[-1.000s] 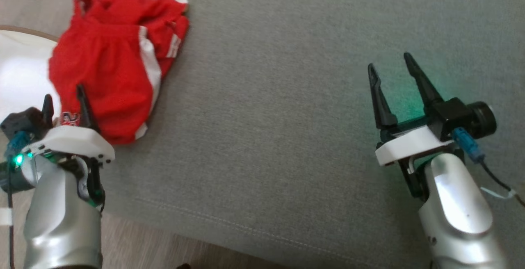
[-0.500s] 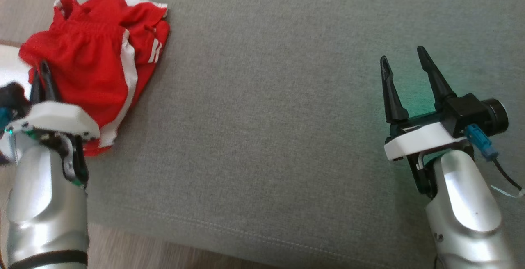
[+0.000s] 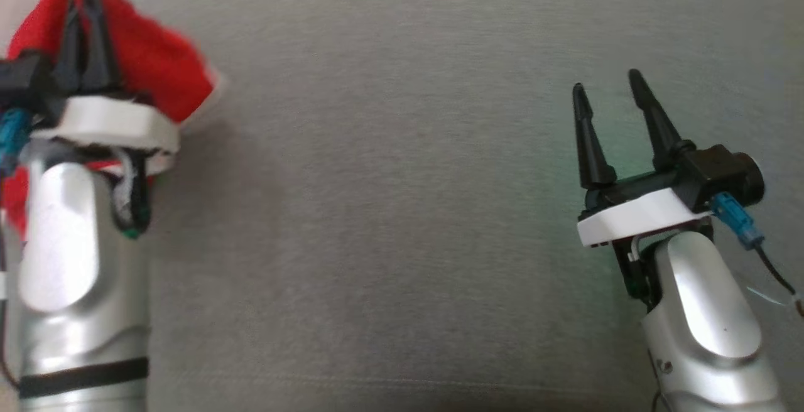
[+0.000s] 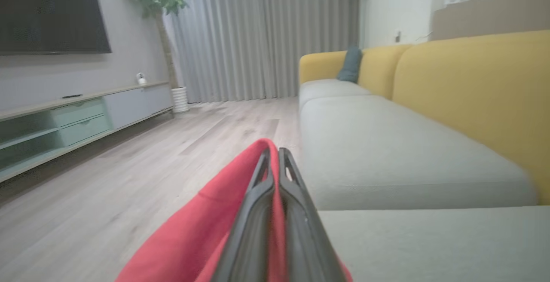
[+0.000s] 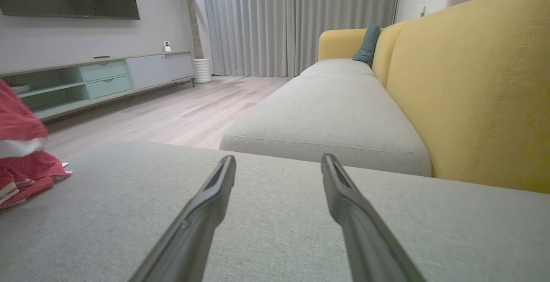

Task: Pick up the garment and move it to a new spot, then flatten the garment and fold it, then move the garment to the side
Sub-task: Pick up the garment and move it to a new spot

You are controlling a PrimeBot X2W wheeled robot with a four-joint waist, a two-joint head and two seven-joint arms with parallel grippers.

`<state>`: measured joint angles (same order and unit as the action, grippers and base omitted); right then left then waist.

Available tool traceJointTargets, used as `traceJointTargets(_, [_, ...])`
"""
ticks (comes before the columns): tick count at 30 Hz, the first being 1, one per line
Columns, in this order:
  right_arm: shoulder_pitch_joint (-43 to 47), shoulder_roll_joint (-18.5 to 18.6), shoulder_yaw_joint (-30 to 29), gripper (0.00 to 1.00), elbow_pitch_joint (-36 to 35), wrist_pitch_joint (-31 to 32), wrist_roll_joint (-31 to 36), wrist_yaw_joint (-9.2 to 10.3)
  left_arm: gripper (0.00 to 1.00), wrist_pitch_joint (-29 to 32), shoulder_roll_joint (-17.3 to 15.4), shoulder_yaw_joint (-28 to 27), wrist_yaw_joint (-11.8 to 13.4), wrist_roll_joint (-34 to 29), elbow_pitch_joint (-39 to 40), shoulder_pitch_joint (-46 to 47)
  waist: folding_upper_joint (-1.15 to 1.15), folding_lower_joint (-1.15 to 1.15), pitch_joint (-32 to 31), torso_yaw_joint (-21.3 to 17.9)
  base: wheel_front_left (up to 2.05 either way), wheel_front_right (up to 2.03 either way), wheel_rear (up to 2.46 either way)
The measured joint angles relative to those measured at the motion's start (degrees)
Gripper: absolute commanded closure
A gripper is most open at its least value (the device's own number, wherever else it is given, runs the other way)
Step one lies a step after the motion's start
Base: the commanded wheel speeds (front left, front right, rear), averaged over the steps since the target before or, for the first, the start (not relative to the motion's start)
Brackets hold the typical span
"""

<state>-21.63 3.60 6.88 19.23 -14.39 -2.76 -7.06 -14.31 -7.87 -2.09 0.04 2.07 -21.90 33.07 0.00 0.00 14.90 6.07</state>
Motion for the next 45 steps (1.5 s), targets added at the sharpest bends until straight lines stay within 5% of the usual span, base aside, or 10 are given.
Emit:
traceJointTargets(9, [-0.2,-0.1,2.6,0.00,-0.6,0.0,-3.4,0.00,1.00,-0.4,5.0,8.0,-2.1,0.1,1.3,3.1,0.00,0.00,0.1,-11.0,0.00,0.00,0.00])
traceJointTargets(14, [-0.3,-0.1,3.4,0.00,-1.1,0.0,-5.3,0.00,1.00,-0.4,6.0,17.0,-2.6,3.9,1.2,5.8,0.00,0.00,0.4,-18.1,0.00,0.00,0.00])
traceJointTargets(21, [-0.2,-0.1,3.4,0.00,-1.1,0.0,-6.3,0.00,1.00,-0.4,6.0,29.7,0.5,11.3,1.2,7.5,0.00,0.00,1.1,-24.0,0.00,0.00,0.00])
traceJointTargets(28, [-0.2,-0.2,2.4,0.00,-1.2,0.0,-6.3,0.00,1.00,-0.4,5.5,27.9,3.3,10.2,-7.7,6.7,0.00,0.00,1.8,-24.2,0.00,0.00,0.00])
traceJointTargets(29, [-0.2,-0.2,2.3,0.00,-1.2,0.0,-6.2,0.00,0.96,-0.4,5.1,27.0,3.9,9.6,-9.0,6.3,0.00,0.00,1.8,-23.8,0.00,0.00,0.00])
traceJointTargets(30, [-0.2,-0.2,2.3,0.00,-1.1,0.0,-6.2,0.00,0.73,-0.4,4.5,26.1,4.6,9.0,-9.9,5.7,0.00,0.00,1.7,-23.5,0.00,0.00,0.00])
traceJointTargets(32, [-0.2,-0.2,2.5,0.00,-1.1,0.0,-6.1,0.00,0.04,-0.4,3.2,24.0,5.9,8.4,-11.8,4.2,0.00,0.00,1.5,-22.6,0.00,0.00,0.00])
traceJointTargets(38, [0.1,-0.3,2.6,0.00,-0.8,0.0,-5.4,0.00,0.00,-0.4,2.4,18.0,7.8,8.3,-12.8,-1.8,0.00,0.00,-0.1,-19.6,0.00,0.00,0.00])
traceJointTargets(45, [3.3,-0.3,4.1,0.00,0.6,0.0,-5.1,0.00,0.00,-0.4,3.3,9.8,9.1,8.5,-4.5,-14.3,0.00,0.00,-4.3,-15.9,0.00,0.00,0.00])
